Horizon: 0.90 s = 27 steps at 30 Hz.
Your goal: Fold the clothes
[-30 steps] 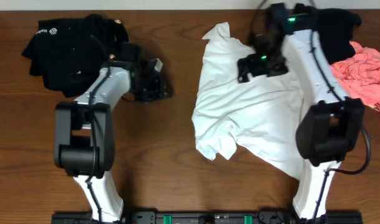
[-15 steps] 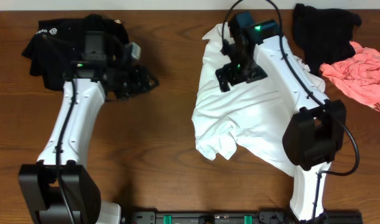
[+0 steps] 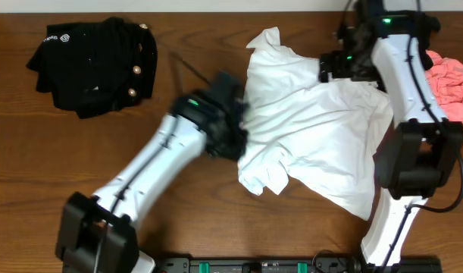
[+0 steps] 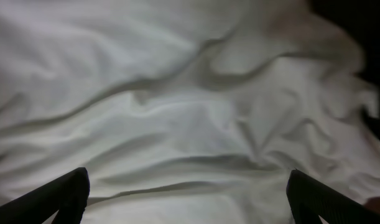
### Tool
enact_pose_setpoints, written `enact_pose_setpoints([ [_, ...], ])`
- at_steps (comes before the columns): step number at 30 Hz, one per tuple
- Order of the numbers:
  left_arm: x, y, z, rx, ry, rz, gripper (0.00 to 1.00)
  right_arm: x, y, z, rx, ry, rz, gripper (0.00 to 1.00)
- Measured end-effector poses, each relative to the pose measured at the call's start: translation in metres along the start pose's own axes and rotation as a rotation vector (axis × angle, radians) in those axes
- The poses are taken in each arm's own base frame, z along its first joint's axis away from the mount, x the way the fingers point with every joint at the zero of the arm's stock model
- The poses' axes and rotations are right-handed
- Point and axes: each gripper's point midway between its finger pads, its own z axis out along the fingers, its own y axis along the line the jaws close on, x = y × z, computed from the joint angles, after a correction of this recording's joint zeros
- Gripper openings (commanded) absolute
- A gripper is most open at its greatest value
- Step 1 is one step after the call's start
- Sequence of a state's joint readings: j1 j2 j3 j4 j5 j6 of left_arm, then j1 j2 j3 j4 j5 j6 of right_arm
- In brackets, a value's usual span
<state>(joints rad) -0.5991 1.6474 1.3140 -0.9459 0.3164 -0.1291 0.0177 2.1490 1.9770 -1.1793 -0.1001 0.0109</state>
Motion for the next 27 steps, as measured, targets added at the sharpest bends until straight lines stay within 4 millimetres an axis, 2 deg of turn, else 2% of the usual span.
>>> enact_pose_setpoints([
  [3, 0.012, -0.022, 0.009, -0.068, 0.019, 0.137, 0.34, -0.001, -0.016, -0.002, 0.0, -0.007, 0.036, 0.99],
  [7, 0.02, -0.042, 0.018, -0.155, 0.01, 0.278, 0.34, -0.001, -0.021, -0.002, -0.008, -0.009, 0.05, 0.99],
  [13, 0.016, -0.038, 0.043, -0.215, 0.015, 0.299, 0.34, -0.001, -0.018, -0.002, -0.016, -0.008, 0.047, 0.99],
  [18, 0.019, -0.034, 0.064, -0.236, 0.06, 0.284, 0.34, -0.001, -0.016, -0.002, -0.02, -0.008, 0.044, 0.99],
  [27, 0.024, -0.067, 0.075, -0.189, 0.033, 0.353, 0.34, -0.001, -0.016, -0.002, -0.021, -0.007, 0.044, 0.99],
])
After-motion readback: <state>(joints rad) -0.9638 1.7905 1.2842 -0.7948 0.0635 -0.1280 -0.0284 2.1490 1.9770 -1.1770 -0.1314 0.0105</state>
